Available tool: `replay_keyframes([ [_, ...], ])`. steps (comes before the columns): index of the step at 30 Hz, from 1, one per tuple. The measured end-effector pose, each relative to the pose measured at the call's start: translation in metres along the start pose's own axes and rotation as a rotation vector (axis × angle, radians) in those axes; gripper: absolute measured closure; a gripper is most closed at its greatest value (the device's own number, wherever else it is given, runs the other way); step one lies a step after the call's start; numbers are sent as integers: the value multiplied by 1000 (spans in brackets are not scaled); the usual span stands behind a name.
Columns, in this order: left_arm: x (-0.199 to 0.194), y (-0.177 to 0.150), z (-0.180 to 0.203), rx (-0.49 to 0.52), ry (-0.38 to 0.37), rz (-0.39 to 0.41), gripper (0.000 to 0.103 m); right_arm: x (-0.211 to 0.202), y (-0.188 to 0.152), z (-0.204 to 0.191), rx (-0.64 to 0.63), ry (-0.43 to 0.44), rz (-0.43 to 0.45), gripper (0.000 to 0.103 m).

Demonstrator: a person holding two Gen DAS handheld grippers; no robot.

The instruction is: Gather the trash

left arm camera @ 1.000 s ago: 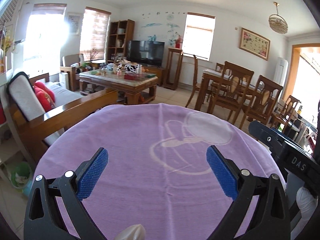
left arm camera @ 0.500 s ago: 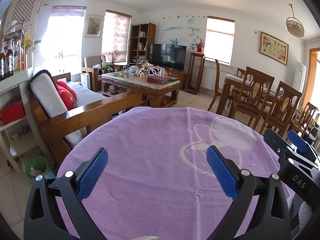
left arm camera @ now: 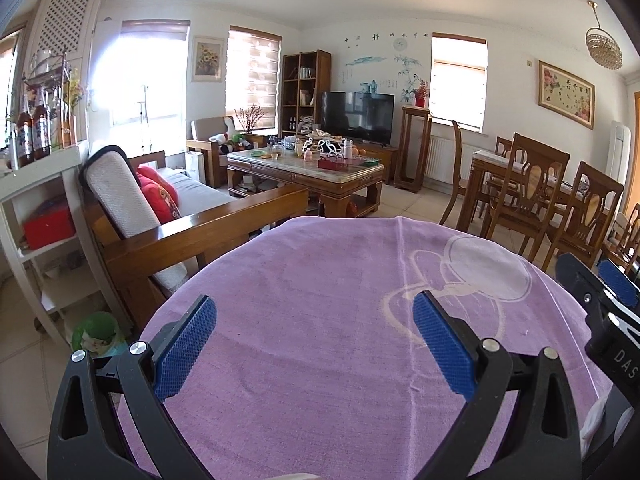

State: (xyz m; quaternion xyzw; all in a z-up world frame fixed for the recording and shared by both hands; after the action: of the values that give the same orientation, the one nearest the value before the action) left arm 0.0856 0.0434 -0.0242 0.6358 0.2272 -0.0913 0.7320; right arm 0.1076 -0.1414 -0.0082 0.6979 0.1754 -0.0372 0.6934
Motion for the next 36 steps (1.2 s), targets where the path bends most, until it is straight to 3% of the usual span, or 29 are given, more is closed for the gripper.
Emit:
replay_keyframes([
  [16, -6, 3, 6, 32, -2, 24, 5, -5, -2, 20, 122, 5, -2, 5],
  [36, -6, 1, 10, 39, -3, 22, 5, -5, -3, 19, 114, 8, -4, 5],
])
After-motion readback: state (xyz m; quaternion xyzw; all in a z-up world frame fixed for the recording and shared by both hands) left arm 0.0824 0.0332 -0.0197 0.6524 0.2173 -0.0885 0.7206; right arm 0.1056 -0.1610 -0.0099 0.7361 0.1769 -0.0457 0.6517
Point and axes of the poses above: each gripper's, at about its wrist camera, not at the fingertips, and x roughly the way its jaws point, z to its right, y to its top, the point moved 9 cm from there along x, roughly the way its jaws point, and after that the axes turned 3 degrees about -x, right-handed, at the moved point
